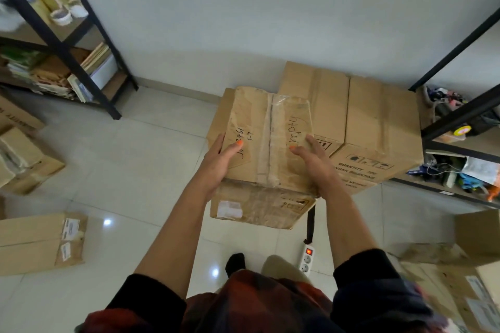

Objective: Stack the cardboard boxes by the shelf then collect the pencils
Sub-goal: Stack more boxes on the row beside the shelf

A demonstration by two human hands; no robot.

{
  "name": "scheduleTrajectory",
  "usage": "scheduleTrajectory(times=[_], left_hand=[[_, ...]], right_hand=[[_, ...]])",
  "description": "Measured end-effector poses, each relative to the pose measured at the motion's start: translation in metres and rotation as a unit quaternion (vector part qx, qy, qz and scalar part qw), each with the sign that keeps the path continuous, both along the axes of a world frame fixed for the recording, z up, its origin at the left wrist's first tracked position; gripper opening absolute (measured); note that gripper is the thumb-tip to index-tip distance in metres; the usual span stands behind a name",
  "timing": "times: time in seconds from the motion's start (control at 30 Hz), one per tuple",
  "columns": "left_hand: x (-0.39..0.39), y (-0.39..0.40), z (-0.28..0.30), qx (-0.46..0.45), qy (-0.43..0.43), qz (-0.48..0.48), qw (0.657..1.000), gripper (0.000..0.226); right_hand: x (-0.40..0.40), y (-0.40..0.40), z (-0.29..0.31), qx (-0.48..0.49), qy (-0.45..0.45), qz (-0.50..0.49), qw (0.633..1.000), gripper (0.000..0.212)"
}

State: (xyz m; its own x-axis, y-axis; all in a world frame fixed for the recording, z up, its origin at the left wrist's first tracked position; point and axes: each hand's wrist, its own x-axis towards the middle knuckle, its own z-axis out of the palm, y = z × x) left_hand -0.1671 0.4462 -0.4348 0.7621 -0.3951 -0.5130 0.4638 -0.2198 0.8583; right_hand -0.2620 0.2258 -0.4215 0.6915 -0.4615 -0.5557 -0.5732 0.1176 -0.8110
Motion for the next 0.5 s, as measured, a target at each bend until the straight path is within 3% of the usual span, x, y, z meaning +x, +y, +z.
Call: scheduleTrajectory(times=[0.37,0.5], left_hand=[[0.058,0.020,-0.005,-0.012,0.000,0.001,1.000,0.095],[0.074,0.026,0.002,-0.005,-0.040,-0.011,0.999,0.073]], right_hand=[[0.057,0.016,-0.005,-0.006,-0.015,-0.016,1.000,0.075],[0.071,0.024,-0.009,-0.013,-0.035,-0.007,0.999,0.077]])
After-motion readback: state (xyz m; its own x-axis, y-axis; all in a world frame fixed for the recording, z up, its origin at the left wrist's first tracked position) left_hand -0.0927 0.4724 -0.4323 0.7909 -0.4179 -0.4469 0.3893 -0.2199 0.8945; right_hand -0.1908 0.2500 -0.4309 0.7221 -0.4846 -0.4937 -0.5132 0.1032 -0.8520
